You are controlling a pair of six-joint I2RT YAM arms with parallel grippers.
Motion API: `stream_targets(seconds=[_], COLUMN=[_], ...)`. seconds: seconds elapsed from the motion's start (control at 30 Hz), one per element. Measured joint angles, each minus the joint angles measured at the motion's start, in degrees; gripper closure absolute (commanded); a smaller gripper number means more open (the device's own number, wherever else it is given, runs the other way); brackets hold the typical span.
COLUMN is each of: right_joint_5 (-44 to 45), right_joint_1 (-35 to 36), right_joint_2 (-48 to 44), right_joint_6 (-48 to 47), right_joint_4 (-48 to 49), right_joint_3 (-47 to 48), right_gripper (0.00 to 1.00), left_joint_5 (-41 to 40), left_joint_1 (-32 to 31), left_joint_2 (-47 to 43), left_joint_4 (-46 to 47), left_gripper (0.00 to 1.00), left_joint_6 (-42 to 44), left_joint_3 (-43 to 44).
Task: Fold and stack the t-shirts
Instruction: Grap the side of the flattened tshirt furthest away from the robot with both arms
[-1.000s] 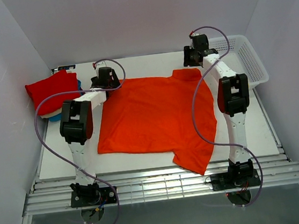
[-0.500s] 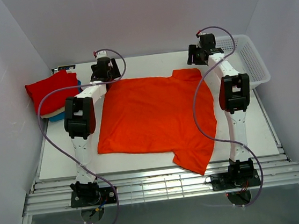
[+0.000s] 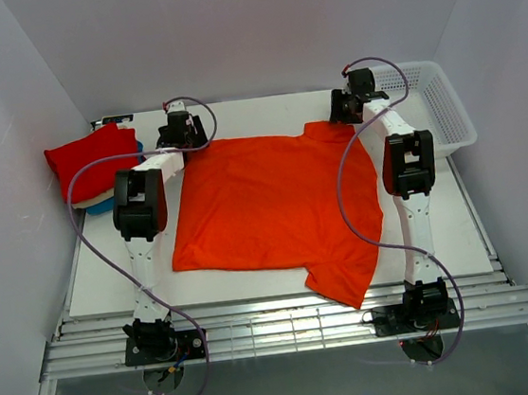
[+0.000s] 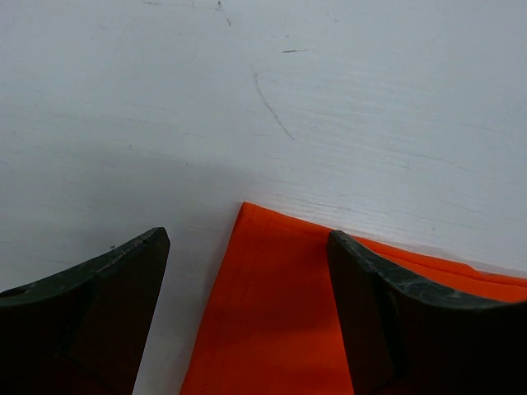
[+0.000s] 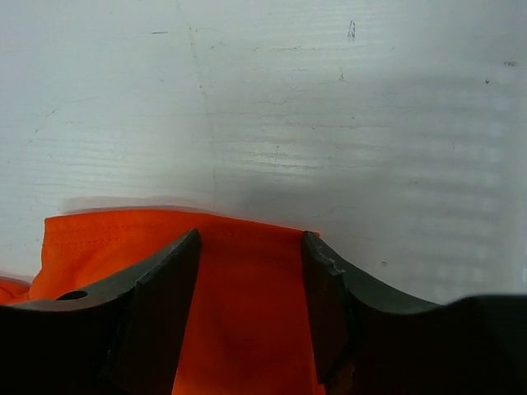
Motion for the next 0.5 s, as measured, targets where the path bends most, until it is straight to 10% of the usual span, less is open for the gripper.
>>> stream_targets(seconds=[0.13, 0.5], right_joint_5=[-0.5, -1.5], right_joint_1=[-0.2, -0.2], right_joint_2=[0.5, 0.9], right_joint_6=[0.5, 1.3], right_joint_4=[-0.4, -0.2], right_joint_3=[0.5, 1.0], right_gripper=[0.62, 0.6], left_joint_5=[1.0, 2.7], left_joint_1=[0.9, 2.1], left_joint_2=[1.2, 3.1], left_joint_4=[0.0, 0.6], left_gripper=[0.12, 0.25], left_joint_6=[0.0, -0.2], left_joint_3=[0.7, 3.1])
